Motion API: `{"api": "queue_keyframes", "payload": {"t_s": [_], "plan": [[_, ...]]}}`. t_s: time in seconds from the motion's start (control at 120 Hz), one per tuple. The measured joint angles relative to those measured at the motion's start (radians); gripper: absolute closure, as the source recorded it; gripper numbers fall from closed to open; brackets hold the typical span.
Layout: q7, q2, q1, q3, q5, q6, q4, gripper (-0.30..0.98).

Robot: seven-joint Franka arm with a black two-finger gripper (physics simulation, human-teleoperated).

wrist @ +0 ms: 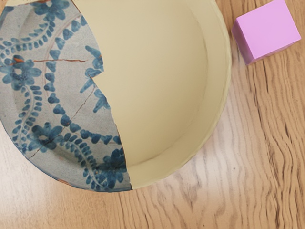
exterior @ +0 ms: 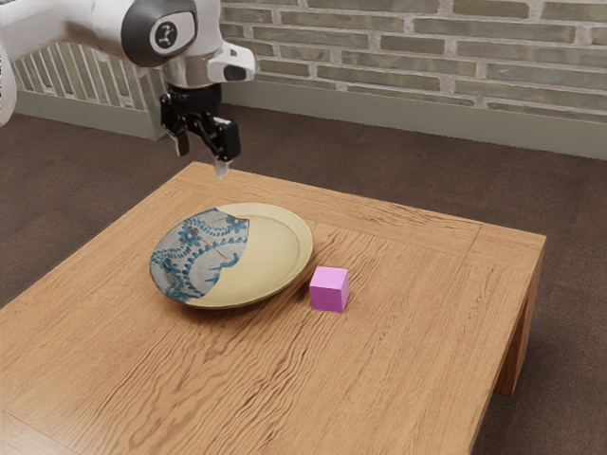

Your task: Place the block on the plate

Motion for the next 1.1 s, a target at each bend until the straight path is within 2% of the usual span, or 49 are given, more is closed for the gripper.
{"api": "queue_keyframes", "payload": {"t_s": [0.108,0.175,0.292,0.392,0.533,0.733,0.867,1.1], "plan": [[0.004,0.044,0.003,0.010,-0.003,0.040,-0.007,0.00],[-0.002,0.181,-0.018,0.028,-0.005,0.079,0.062,0.00],[-0.024,0.435,-0.058,0.034,-0.041,0.126,0.277,0.00],[-0.058,0.548,-0.072,0.036,-0.092,0.157,0.346,0.00],[-0.163,0.579,-0.094,0.038,-0.158,0.206,0.332,0.00],[-0.327,0.623,-0.122,0.037,-0.211,0.259,0.309,0.00],[-0.409,0.643,-0.122,0.038,-0.215,0.274,0.302,0.02],[-0.514,0.657,-0.138,0.036,-0.198,0.286,0.303,0.16]]}}
